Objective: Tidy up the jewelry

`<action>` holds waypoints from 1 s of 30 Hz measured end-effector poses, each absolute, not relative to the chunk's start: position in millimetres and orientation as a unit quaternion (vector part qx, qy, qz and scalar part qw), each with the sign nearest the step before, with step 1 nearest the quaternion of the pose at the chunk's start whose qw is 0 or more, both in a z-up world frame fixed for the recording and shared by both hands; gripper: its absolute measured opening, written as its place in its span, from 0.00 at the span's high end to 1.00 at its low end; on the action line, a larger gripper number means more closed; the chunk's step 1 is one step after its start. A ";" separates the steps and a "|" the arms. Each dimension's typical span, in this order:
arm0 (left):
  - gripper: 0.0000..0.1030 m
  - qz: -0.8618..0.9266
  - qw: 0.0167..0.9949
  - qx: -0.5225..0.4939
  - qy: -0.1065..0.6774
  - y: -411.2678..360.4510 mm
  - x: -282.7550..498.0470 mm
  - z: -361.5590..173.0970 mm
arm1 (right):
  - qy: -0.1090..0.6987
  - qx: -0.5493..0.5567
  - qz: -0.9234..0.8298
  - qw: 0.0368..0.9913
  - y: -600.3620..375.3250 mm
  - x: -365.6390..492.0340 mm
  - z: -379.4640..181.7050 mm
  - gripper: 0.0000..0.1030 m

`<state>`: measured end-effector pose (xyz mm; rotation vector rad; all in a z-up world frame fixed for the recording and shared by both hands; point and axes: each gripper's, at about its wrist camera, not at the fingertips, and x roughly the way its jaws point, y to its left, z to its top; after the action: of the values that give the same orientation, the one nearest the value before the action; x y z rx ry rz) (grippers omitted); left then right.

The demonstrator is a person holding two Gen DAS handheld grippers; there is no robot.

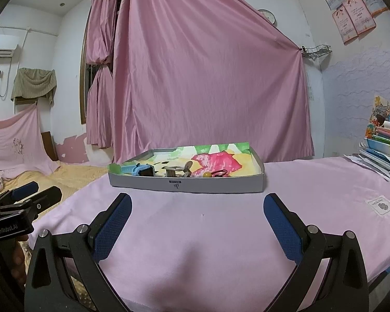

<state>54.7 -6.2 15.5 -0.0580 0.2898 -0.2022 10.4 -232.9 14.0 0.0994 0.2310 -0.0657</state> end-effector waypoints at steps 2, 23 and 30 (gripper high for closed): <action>0.01 -0.100 0.984 -0.029 0.145 -6.1 56.0 15.2 | 0.116 0.050 -0.033 0.992 -231.6 11.7 14.9 0.03; 0.01 -0.100 0.984 -0.029 0.146 -5.2 56.9 14.5 | 0.118 0.050 -0.033 0.991 -230.6 12.3 13.1 0.03; 0.01 -0.100 0.984 -0.029 0.146 -5.2 56.8 14.7 | 0.118 0.051 -0.033 0.991 -231.7 12.3 11.9 0.03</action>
<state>56.8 -5.2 14.7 -0.0578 0.2932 -0.2010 12.3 -231.7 11.9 0.1024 0.2364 -0.0654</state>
